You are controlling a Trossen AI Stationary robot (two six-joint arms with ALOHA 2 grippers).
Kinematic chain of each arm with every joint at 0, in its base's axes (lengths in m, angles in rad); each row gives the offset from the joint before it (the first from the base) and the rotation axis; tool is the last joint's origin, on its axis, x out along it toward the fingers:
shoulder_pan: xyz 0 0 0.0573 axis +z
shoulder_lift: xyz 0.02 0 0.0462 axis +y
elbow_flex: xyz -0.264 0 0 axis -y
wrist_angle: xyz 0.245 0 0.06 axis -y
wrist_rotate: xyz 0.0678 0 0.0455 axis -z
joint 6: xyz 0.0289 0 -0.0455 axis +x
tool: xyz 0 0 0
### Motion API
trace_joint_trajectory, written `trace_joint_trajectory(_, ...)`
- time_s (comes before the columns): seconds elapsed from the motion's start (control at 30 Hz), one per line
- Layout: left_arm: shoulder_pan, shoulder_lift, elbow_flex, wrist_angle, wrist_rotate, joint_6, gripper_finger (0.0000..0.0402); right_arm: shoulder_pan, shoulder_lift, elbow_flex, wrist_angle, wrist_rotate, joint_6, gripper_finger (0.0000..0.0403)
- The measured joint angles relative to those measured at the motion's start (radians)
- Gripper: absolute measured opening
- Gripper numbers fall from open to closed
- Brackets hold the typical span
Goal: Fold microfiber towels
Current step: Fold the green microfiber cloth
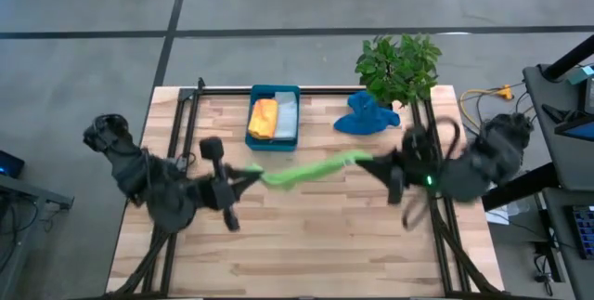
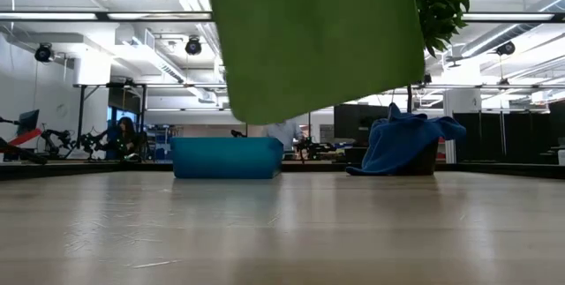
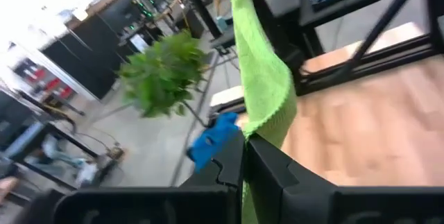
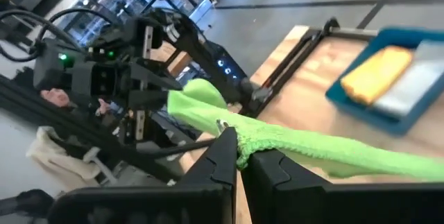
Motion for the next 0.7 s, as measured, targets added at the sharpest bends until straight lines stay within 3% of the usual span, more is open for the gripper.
trace_joint_trajectory(0.2,-0.106,0.071,0.081,-0.177,-0.007,-0.288,0.0,0.175,0.001,-0.151,0.003,0.168,0.311,0.0008)
trace_joint_trajectory(0.37,-0.136,0.122,0.105,-0.186,0.117,-0.405,0.0,0.269,0.001,-0.295,0.099,0.257,0.529,0.0008)
trace_joint_trajectory(0.53,-0.149,0.192,0.138,-0.187,0.246,-0.544,0.0,0.316,0.008,-0.44,0.424,0.27,0.52,0.0008)
trace_joint_trajectory(0.7,-0.197,0.264,0.19,-0.188,0.282,-0.685,0.0,0.349,0.065,-0.497,0.737,0.271,0.458,0.0008)
